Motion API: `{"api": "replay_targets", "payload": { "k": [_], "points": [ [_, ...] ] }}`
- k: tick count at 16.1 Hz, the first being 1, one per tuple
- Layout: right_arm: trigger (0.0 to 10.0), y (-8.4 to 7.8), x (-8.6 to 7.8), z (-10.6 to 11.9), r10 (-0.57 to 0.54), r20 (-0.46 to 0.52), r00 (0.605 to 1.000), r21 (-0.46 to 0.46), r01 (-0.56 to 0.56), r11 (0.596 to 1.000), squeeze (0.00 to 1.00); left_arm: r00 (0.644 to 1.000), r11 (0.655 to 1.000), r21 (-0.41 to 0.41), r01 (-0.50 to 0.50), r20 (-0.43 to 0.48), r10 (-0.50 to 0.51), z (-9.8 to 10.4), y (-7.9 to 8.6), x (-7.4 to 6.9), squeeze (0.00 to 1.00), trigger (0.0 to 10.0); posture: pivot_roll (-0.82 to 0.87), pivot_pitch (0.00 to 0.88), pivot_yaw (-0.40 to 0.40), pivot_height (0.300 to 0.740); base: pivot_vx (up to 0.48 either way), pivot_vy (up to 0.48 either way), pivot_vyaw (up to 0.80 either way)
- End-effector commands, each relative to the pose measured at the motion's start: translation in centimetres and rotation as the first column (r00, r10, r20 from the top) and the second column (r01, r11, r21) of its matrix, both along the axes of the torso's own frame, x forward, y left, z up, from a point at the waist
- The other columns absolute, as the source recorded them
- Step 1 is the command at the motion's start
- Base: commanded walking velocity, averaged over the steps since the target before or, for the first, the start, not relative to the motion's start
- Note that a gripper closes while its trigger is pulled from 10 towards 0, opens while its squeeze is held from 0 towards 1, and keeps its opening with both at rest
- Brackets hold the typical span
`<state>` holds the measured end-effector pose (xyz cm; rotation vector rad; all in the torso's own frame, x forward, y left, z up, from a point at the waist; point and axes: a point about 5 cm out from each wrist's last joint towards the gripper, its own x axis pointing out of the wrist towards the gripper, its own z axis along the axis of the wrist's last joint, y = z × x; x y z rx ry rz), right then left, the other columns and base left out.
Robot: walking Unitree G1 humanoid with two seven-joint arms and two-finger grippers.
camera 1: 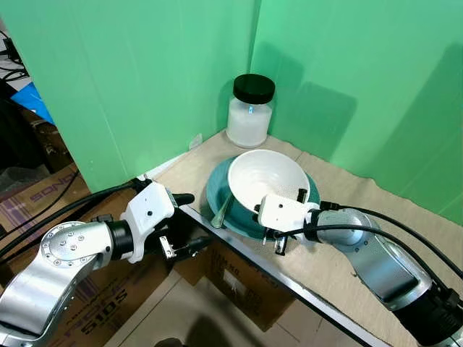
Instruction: Setting the table
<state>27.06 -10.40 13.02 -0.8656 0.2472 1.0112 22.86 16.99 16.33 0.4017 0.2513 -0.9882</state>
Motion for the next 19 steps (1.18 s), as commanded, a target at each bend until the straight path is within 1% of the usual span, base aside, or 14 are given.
{"api": "replay_targets", "payload": {
  "k": [1, 4, 7, 8, 9, 11, 12, 14, 15, 16, 17, 18, 19],
  "points": [
    [0.0, -0.3, 0.1, -0.2, 0.004, 0.000, 1.000, -0.026, -0.004, 1.000, 0.00, 1.000, 1.000, 0.010, 0.022, -0.001, -0.022, 0.1, -0.3, -0.3, 0.00, 10.0, 0.09, 0.000, -0.070, 0.740, 0.000, 0.000, 0.00],
    [0.0, -0.3, 0.4, 0.1, -0.001, 0.019, 1.000, -0.022, 0.001, 1.000, 0.00, 1.000, 1.000, 0.018, 0.023, 0.005, -0.023, 0.2, -0.4, -0.2, 0.00, 10.0, 0.09, 0.000, -0.070, 0.740, 0.000, 0.000, 0.00],
    [0.0, -0.1, 0.9, 1.2, -0.016, 0.075, 0.997, 0.025, 0.015, 1.000, 0.00, 1.000, 1.000, 0.016, 0.018, 0.017, -0.019, 0.4, -0.4, 0.0, 0.00, 10.0, 0.08, 0.000, -0.070, 0.740, 0.000, 0.000, 0.00],
    [0.0, -0.1, 1.1, 2.7, -0.030, 0.144, 0.989, 0.073, 0.020, 0.997, 0.00, 0.999, 1.000, 0.004, 0.009, 0.035, -0.009, 0.7, -0.5, 0.3, 0.00, 10.0, 0.08, 0.000, -0.070, 0.740, 0.000, 0.000, 0.00],
    [0.0, -0.3, 1.0, 3.7, -0.037, 0.186, 0.982, 0.074, 0.023, 0.997, 0.00, 0.999, 1.000, -0.009, 0.004, 0.046, -0.004, 1.0, -0.6, 0.4, 0.00, 10.0, 0.08, 0.000, -0.067, 0.740, 0.000, 0.000, 0.00],
    [0.0, -0.8, 0.9, 5.6, -0.068, 0.248, 0.966, 0.094, 0.046, 0.994, 0.00, 0.998, 1.000, -0.029, -0.004, 0.064, 0.006, 1.4, -0.6, 0.8, 0.00, 10.0, 0.07, 0.000, -0.058, 0.740, 0.000, 0.000, 0.00],
    [0.0, -0.9, 0.8, 6.0, -0.076, 0.260, 0.963, 0.102, 0.051, 0.993, 0.00, 0.998, 0.999, -0.033, -0.005, 0.066, 0.007, 1.5, -0.6, 0.9, 0.00, 10.0, 0.07, 0.000, -0.057, 0.740, 0.000, 0.000, 0.00],
    [0.0, -2.1, 0.1, 7.6, -0.147, 0.312, 0.939, 0.164, 0.099, 0.981, 0.00, 0.995, 0.996, -0.082, -0.018, 0.099, 0.026, 2.0, -0.9, 1.4, 0.00, 10.0, 0.06, 0.000, -0.054, 0.740, 0.000, 0.000, 0.00],
    [3.8, -2.5, -0.1, 8.0, -0.207, 0.347, 0.915, 0.226, 0.133, 0.965, 0.00, 0.991, 0.994, -0.105, -0.040, 0.125, 0.053, 2.2, -1.3, 1.7, 0.00, 10.0, 0.06, 0.000, -0.057, 0.740, 0.000, 0.000, 0.00],
    [10.0, -3.2, -0.4, 8.3, -0.318, 0.322, 0.892, 0.357, 0.197, 0.913, 0.00, 0.983, 0.991, -0.106, -0.087, 0.154, 0.103, 2.1, -1.8, 2.1, 0.00, 10.0, 0.08, 0.000, -0.078, 0.740, 0.000, 0.000, 0.00],
    [10.0, -3.6, -0.8, 8.3, -0.417, 0.248, 0.874, 0.507, 0.250, 0.825, 0.00, 0.964, 0.981, -0.077, -0.177, 0.186, 0.189, 1.7, -2.0, 2.4, 0.00, 10.0, 0.09, 0.000, -0.086, 0.740, 0.000, 0.000, 0.00],
    [10.0, -3.7, -1.0, 7.9, -0.451, 0.241, 0.860, 0.511, 0.283, 0.812, 0.00, 0.949, 0.968, -0.109, -0.227, 0.199, 0.245, 1.7, -2.1, 2.3, 0.00, 10.0, 0.10, 0.000, -0.103, 0.740, 0.000, 0.000, 0.00],
    [10.0, -3.9, -1.2, 7.6, -0.493, 0.232, 0.839, 0.540, 0.311, 0.782, 0.00, 0.937, 0.955, -0.145, -0.258, 0.203, 0.284, 1.7, -2.4, 2.1, 0.00, 10.0, 0.10, 0.000, -0.105, 0.740, 0.000, 0.000, -0.46]
  ]
}}
